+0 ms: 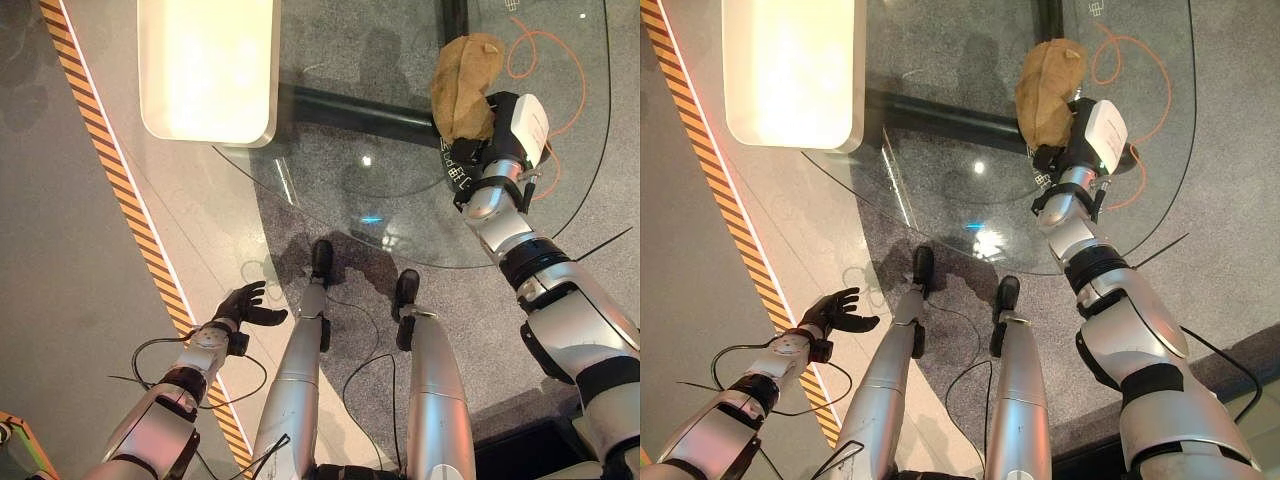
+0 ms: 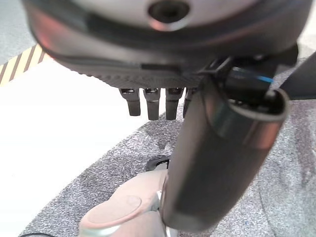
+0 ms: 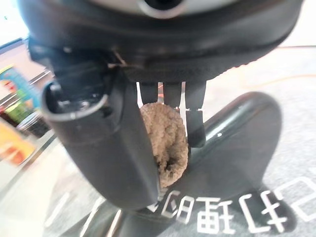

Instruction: Wipe the table with a cloth and put it in the basket.

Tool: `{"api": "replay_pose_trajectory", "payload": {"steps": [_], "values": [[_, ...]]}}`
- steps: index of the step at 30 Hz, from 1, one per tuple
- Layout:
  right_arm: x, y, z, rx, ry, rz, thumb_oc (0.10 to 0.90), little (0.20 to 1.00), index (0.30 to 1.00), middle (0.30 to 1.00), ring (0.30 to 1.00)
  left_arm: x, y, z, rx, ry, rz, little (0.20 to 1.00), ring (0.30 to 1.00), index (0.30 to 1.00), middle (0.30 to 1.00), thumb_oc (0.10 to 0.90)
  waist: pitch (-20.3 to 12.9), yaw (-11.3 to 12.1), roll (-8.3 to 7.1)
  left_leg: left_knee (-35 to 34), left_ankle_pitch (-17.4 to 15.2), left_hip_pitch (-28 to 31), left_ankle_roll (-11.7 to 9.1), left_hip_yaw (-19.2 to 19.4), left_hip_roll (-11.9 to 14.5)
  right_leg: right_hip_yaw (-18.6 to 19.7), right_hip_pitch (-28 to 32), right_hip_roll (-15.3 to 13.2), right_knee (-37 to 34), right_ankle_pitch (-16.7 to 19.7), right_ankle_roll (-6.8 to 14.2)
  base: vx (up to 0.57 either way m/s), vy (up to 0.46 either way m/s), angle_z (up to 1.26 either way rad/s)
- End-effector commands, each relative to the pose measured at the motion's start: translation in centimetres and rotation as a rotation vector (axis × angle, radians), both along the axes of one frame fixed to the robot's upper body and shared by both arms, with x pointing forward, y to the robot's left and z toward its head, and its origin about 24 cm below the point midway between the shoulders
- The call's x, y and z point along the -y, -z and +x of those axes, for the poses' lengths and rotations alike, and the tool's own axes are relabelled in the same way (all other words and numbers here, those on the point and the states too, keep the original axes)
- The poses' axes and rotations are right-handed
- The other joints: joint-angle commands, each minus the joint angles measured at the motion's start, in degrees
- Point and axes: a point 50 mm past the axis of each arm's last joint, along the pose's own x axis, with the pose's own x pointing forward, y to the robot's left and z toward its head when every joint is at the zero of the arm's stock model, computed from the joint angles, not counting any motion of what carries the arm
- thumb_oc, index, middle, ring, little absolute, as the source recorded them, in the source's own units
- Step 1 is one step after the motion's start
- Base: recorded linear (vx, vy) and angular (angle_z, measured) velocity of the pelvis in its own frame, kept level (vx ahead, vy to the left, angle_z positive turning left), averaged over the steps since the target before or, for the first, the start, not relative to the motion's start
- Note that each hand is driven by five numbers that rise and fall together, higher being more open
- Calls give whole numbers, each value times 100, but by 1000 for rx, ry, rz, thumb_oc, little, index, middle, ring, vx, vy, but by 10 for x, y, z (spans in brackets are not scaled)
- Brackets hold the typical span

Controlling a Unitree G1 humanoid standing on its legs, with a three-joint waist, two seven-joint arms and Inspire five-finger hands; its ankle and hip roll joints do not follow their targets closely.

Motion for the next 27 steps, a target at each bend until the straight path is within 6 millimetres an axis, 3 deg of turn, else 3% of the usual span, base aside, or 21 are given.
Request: {"api": "replay_pose_trajectory", "payload": {"steps": [1, 11, 27], "values": [[-67, -41, -4, 123, -315, -216, 100, 200, 300, 300, 300, 5, 12, -8, -46, 6, 36, 900, 900, 900, 900, 800, -114, 144, 101, 916, -1093, 112, 497, 377, -599, -358, 300, 220, -1405, 848, 53, 0, 0, 0], [-107, -24, -16, 80, -526, -314, 100, 200, 300, 300, 300, 11, 14, -10, -46, 17, 32, 900, 900, 900, 900, 800, -114, 144, 124, 874, -1026, 132, 488, 385, -629, -372, 296, 216, -1397, 858, 49, 0, 0, 3], [-125, 0, -26, -5, -650, -309, 100, 200, 300, 300, 300, 10, 10, -6, -16, -37, -40, 900, 900, 900, 900, 800, -114, 75, 117, 876, -999, 172, 452, 427, -611, -351, 310, 193, -1393, 877, 52, 0, 1, 1]]}}
